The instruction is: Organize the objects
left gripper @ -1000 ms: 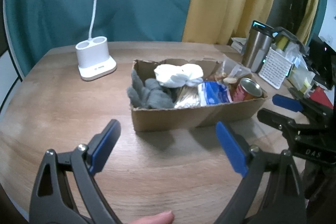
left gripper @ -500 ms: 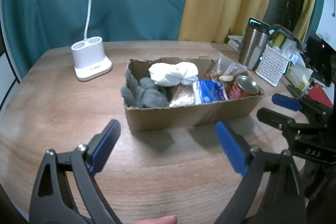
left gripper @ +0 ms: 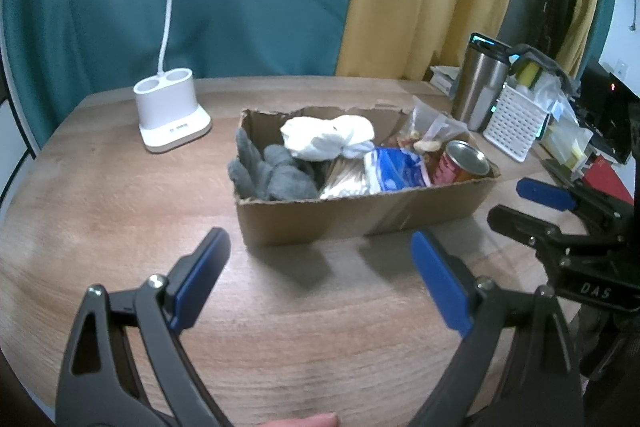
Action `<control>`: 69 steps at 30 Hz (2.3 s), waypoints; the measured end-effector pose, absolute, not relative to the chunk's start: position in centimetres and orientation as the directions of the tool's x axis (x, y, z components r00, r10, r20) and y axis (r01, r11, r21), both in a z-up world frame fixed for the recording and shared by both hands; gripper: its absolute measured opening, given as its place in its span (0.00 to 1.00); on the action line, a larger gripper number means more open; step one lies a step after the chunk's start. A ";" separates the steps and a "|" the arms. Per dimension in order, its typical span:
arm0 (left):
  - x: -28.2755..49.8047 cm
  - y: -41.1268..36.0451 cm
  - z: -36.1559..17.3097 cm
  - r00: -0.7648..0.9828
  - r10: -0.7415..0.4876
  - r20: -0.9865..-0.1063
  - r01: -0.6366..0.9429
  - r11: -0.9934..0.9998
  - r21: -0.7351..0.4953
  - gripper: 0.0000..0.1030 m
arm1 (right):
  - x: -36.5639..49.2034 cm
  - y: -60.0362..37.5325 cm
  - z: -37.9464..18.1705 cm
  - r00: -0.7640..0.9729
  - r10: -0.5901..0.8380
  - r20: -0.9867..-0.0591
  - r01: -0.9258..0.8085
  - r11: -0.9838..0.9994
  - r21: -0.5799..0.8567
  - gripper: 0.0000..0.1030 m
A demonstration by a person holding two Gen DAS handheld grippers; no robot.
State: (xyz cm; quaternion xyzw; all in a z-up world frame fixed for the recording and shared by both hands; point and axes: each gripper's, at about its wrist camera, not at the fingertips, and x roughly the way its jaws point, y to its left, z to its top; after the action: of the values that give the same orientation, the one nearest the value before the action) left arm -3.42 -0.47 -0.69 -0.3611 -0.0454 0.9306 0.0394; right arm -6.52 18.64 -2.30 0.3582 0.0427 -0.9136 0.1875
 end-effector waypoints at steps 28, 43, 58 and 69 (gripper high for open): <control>-3.2 -0.5 -0.9 -0.733 0.112 -0.671 -0.042 -0.992 -0.119 0.91 | -6.2 18.6 -2.4 -0.671 -0.304 -0.676 0.368 -0.928 0.052 0.66; -2.8 -0.8 -0.8 -0.737 0.113 -0.667 -0.041 -0.992 -0.122 0.91 | -6.0 18.6 -2.4 -0.671 -0.304 -0.676 0.370 -0.928 0.050 0.66; -2.3 -0.8 -0.5 -0.740 0.117 -0.663 -0.048 -0.991 -0.122 0.91 | -5.7 18.5 -2.5 -0.673 -0.301 -0.676 0.370 -0.928 0.045 0.66; -2.3 -0.7 -0.4 -0.739 0.121 -0.663 -0.053 -0.991 -0.122 0.91 | -5.6 18.4 -2.5 -0.674 -0.301 -0.675 0.370 -0.928 0.044 0.66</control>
State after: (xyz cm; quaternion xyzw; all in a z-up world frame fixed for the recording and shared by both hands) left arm -2.27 -0.68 -0.40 -0.3581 -0.0475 0.9313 0.0469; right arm -5.61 18.39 -2.46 0.3598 0.0484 -0.9135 0.1837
